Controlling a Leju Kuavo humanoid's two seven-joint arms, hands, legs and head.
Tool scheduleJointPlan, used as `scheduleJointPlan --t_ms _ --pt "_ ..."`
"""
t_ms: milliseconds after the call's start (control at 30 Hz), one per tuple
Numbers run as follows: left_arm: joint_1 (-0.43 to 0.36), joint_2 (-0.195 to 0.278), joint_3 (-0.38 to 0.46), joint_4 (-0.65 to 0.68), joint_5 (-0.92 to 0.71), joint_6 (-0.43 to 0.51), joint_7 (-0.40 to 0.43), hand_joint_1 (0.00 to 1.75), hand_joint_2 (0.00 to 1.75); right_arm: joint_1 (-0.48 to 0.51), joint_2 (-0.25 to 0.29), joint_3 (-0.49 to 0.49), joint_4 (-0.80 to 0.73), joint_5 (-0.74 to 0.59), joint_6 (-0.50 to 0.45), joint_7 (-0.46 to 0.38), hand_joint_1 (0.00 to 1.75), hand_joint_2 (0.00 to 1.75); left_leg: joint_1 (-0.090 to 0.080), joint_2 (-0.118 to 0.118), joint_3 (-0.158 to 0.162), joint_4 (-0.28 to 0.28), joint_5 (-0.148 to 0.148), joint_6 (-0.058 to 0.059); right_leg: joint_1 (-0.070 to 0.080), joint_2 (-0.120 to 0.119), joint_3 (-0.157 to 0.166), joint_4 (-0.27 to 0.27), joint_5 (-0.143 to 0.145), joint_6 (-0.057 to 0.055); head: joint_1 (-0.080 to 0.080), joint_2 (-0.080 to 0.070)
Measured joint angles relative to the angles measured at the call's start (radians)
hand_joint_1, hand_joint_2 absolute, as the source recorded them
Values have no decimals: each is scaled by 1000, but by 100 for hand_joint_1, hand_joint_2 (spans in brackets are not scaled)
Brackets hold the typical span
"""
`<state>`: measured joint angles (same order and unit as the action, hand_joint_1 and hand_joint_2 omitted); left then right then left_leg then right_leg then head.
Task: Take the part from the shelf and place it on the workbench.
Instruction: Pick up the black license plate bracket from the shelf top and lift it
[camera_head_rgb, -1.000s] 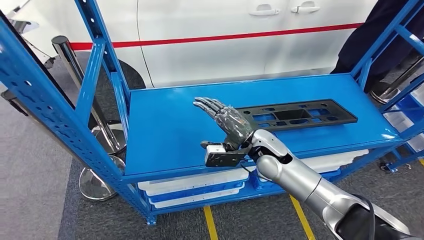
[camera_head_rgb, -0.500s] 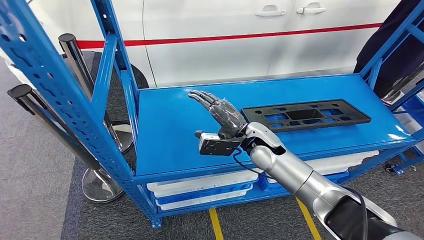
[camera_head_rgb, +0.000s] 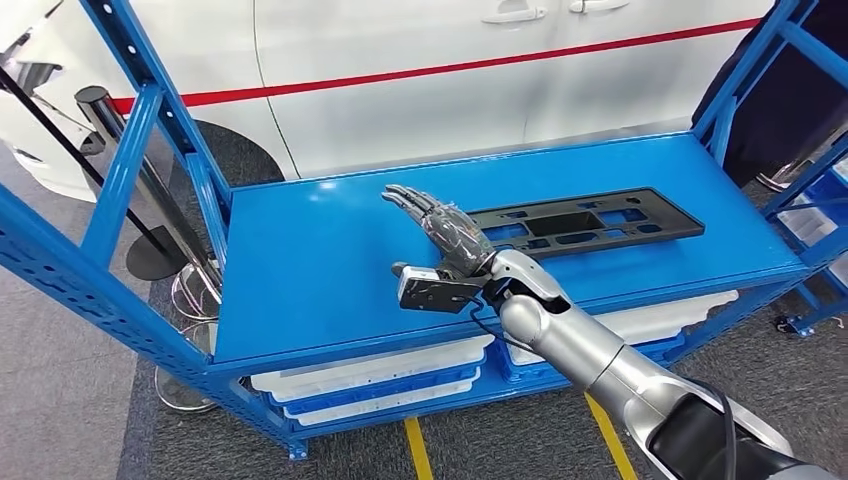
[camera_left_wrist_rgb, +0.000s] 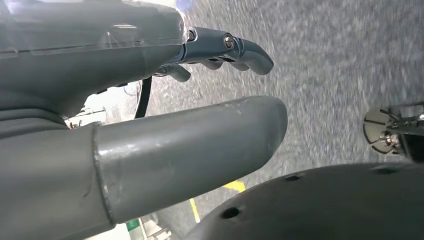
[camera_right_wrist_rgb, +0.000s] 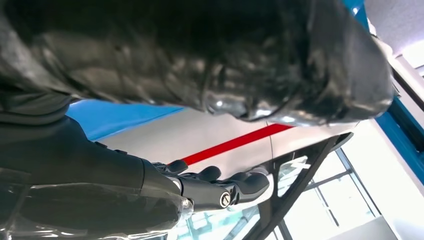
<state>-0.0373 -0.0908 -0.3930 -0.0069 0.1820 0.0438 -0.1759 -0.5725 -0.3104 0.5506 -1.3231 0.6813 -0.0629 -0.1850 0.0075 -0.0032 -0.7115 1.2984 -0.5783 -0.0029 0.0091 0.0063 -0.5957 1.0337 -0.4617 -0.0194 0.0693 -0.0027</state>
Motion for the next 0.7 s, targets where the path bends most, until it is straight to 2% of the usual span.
scheduleJointPlan --t_ms 33,67,100,133,167,233,300,333,400,433,467,500,533,600,633,667,700 --pt "1 0 -1 0 0 0 0 0 0 1 1 -1 2 0 0 0 0 0 -13 -1 26 -53 35 19 10 2 1 0 1 -4 0 0" --pt "2 2 -2 0 0 1 0 0 0 1 2 -3 3 0 0 0 0 0 -26 -2 60 -122 67 43 17 4 1 0 1 -8 0 0" --pt "2 3 -3 0 1 1 0 0 0 0 3 -5 4 0 0 0 0 0 -35 -1 91 -187 91 63 25 5 0 2 1 -10 0 0" --pt "1 4 -5 0 2 2 0 0 0 0 4 -7 4 0 0 0 0 0 -42 0 112 -231 103 75 27 5 -2 2 2 -11 1 0" --pt "1 6 -6 0 3 2 0 0 0 -1 4 -9 5 0 0 0 0 0 -46 1 121 -253 105 82 27 5 -4 3 3 -10 0 0" --pt "1 4 -10 0 5 1 1 0 0 -1 5 -10 6 1 0 0 0 0 -43 3 127 -268 114 80 27 4 -6 1 6 -5 0 0" --pt "1 4 -14 0 7 0 2 0 0 -2 5 -12 5 1 -1 0 0 0 -33 6 134 -287 125 81 28 4 -14 20 -11 7 1 0" --pt "1 3 -15 0 7 -1 3 0 0 -3 5 -13 5 2 -1 0 0 0 -27 8 137 -294 130 80 25 4 -29 55 -35 17 2 0" --pt "2 4 -18 0 9 -3 4 0 0 -2 4 -16 7 3 -1 0 0 0 -22 10 136 -298 133 80 6 2 -83 172 -97 38 3 0" --pt "3 3 -20 0 9 -3 4 0 0 0 4 -16 9 3 -1 0 0 0 -19 10 135 -297 133 79 -4 0 -109 225 -116 47 3 0" --pt "3 3 -21 0 9 -4 4 0 0 2 4 -16 10 4 0 0 0 0 -15 10 134 -296 133 76 -14 -1 -121 251 -117 55 3 0" --pt "3 3 -21 0 10 -4 4 0 0 3 4 -16 11 4 0 0 0 0 -11 10 133 -294 132 72 -22 -3 -114 239 -100 63 3 0" --pt "3 3 -22 0 10 -5 4 0 0 3 4 -16 13 4 0 0 0 0 -6 10 134 -291 130 67 -28 -5 -88 191 -68 69 3 0" --pt "2 3 -22 0 10 -5 4 0 0 0 4 -16 13 4 0 0 0 0 -1 10 134 -284 125 54 -34 -10 -16 53 -8 76 3 0" --pt "2 3 -23 0 10 -5 5 0 0 -2 4 -16 13 4 0 0 0 0 0 10 133 -281 123 46 -33 -11 8 5 6 73 3 0" --pt "2 3 -23 0 10 -5 5 0 0 -4 4 -16 13 4 0 0 0 0 -3 10 131 -277 120 42 -32 -11 19 -20 9 69 3 0" --pt "2 4 -23 0 9 -5 5 0 0 -5 5 -16 13 3 2 1 0 0 -4 11 129 -276 120 44 -30 -10 20 -26 8 65 2 0"
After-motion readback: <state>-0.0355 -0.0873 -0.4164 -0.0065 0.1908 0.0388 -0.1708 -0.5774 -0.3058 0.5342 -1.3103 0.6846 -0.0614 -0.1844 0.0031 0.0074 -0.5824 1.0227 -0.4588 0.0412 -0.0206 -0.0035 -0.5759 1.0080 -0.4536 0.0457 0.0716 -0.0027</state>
